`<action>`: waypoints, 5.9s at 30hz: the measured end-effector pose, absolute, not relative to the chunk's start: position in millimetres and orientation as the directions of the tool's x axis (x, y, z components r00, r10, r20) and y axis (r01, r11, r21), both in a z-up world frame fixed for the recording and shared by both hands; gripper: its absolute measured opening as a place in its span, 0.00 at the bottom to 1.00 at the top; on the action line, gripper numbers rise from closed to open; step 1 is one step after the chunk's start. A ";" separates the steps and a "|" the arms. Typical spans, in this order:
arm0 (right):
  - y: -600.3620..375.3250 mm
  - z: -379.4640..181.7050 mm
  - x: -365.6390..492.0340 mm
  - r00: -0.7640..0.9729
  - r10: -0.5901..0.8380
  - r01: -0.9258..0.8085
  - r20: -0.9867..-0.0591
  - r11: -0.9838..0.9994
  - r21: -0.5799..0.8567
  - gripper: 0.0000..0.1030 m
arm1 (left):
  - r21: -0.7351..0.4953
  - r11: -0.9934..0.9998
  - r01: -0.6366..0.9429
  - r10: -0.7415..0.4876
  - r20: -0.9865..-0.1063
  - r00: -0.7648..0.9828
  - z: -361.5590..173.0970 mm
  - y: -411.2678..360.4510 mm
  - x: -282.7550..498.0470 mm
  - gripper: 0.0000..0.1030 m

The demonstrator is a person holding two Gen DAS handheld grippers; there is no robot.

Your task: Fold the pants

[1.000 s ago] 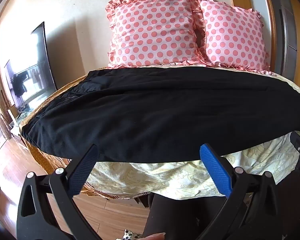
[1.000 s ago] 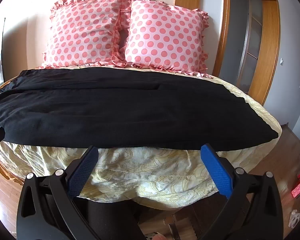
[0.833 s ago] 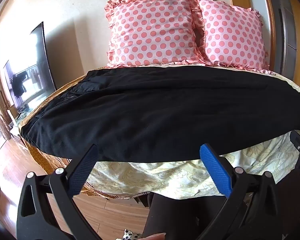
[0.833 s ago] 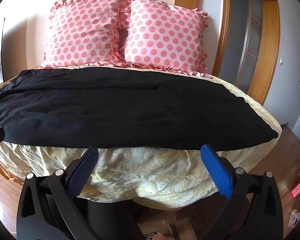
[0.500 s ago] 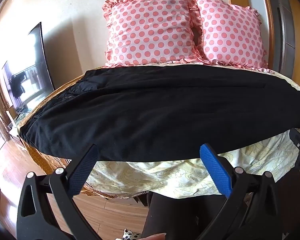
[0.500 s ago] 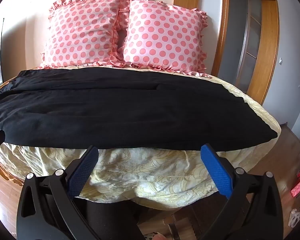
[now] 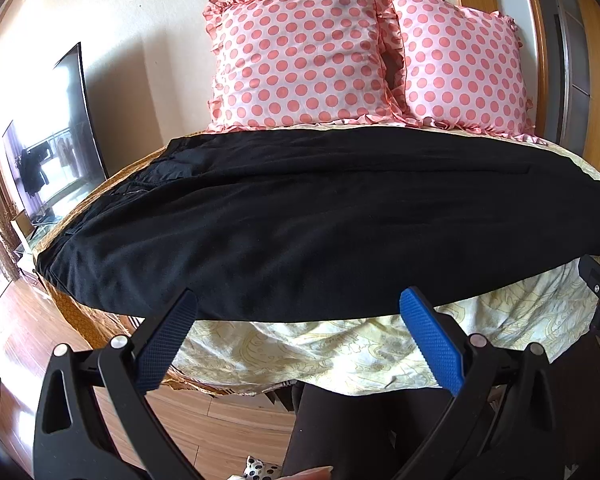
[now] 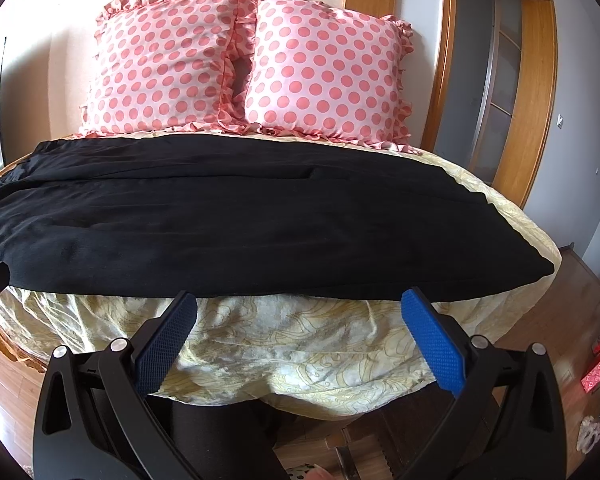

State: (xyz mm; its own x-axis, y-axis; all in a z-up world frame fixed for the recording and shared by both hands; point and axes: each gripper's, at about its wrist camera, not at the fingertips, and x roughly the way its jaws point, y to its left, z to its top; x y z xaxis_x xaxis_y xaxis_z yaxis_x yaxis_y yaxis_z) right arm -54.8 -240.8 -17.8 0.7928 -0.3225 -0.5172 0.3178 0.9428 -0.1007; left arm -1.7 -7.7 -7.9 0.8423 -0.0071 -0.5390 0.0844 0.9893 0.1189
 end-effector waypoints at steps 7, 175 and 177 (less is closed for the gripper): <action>-241.1 -18.1 -53.9 0.792 -0.323 0.319 -0.518 0.943 -0.101 0.99 | 0.118 0.989 0.086 -0.009 -0.540 0.841 -7.5 -7.4 -1.2 0.98; -546.0 50.9 10.3 0.812 -0.264 0.559 -0.521 0.611 0.561 0.07 | -0.369 0.923 0.107 -0.308 -0.545 0.780 25.7 38.5 104.5 0.98; -537.7 48.7 0.0 0.797 -0.267 0.566 -0.541 0.641 0.518 0.07 | -0.355 0.926 0.129 -0.315 -0.539 0.781 27.2 33.0 100.7 0.98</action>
